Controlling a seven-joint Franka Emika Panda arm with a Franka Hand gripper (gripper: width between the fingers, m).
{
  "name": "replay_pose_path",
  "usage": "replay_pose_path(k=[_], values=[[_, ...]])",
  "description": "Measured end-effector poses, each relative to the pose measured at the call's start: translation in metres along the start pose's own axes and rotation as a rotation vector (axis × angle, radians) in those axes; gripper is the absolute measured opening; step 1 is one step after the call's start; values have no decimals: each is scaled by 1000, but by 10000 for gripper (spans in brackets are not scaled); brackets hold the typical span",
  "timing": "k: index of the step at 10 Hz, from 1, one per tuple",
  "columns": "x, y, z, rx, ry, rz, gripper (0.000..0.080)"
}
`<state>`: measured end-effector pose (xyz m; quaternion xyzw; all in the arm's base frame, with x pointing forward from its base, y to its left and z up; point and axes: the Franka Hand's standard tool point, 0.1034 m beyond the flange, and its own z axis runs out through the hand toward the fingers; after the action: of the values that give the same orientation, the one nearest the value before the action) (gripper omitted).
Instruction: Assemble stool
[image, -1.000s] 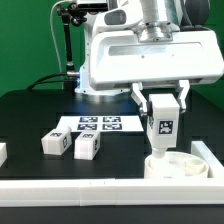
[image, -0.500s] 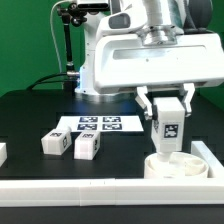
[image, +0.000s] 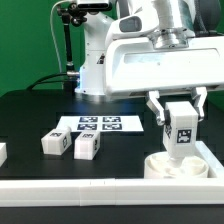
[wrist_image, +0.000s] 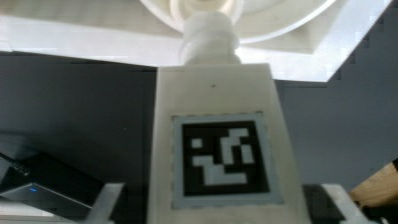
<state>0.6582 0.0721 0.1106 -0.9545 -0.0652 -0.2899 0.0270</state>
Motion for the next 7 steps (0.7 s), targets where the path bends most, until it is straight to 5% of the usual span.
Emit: replay_pose_path(k=[7], values=[[-10, 0, 10, 1, -15, -2, 338]])
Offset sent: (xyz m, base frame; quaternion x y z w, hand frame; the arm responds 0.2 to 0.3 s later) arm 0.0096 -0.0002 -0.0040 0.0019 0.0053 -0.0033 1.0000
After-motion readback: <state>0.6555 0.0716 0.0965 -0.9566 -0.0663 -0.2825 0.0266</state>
